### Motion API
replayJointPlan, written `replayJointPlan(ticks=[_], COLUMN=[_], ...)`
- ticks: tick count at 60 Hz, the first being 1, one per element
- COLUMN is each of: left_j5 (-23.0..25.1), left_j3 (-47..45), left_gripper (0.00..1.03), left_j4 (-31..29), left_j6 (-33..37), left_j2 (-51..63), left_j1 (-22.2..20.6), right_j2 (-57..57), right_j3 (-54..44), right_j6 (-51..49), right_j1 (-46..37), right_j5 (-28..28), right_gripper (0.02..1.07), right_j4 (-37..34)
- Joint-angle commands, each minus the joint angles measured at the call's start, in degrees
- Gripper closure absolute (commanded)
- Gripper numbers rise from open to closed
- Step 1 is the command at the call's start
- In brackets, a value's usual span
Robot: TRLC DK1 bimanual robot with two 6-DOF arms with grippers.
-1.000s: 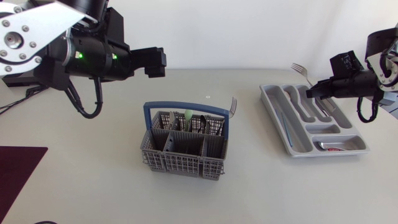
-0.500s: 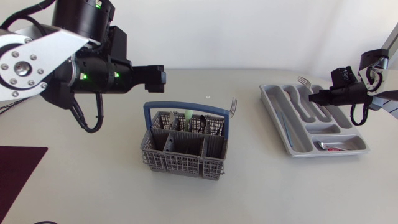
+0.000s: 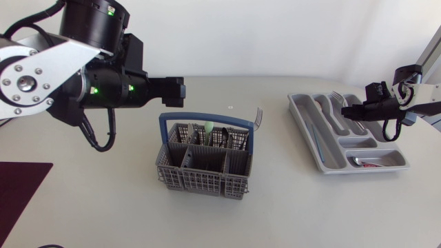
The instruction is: Sort the cutlery from the basket into the organizer compartments.
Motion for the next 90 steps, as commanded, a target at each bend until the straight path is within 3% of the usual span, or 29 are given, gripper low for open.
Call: replayJointPlan(ticks=[1, 43, 65, 69, 77, 82, 90], left_j5=[-0.2, -0.2, -0.4, -0.6, -1.2, -1.2, -1.3], left_j3=[-2.1, -3.8, -3.6, -3.5, -3.3, -3.4, -3.6], left_gripper=[0.05, 0.05, 0.05, 0.05, 0.05, 0.05, 0.05], left_j4=[0.7, 1.4, 1.4, 1.4, 1.2, 1.1, 0.7], left_j6=[1.5, 2.1, 2.3, 2.4, 2.5, 2.5, 2.5], left_j2=[-1.5, -3.3, -4.0, -4.0, -4.6, -5.4, -6.7], left_j1=[-0.6, -1.1, -1.6, -1.6, -1.6, -1.6, -1.5], right_j2=[2.3, 12.2, 15.3, 14.9, 11.6, 7.7, 0.8], right_j3=[2.6, 11.3, 12.9, 12.7, 10.7, 8.1, 3.5], right_j6=[2.3, 6.4, 6.7, 6.7, 6.3, 5.6, 4.7], right_j1=[-1.1, -4.4, -4.7, -4.7, -4.3, -3.6, -3.2], right_j5=[-1.6, -9.4, -10.2, -10.3, -10.1, -9.5, -7.6], right_gripper=[1.02, 1.02, 1.0, 0.86, 0.41, 0.32, 0.29], right_j4=[0.7, -2.4, -3.9, -3.9, -3.9, -3.8, -2.6])
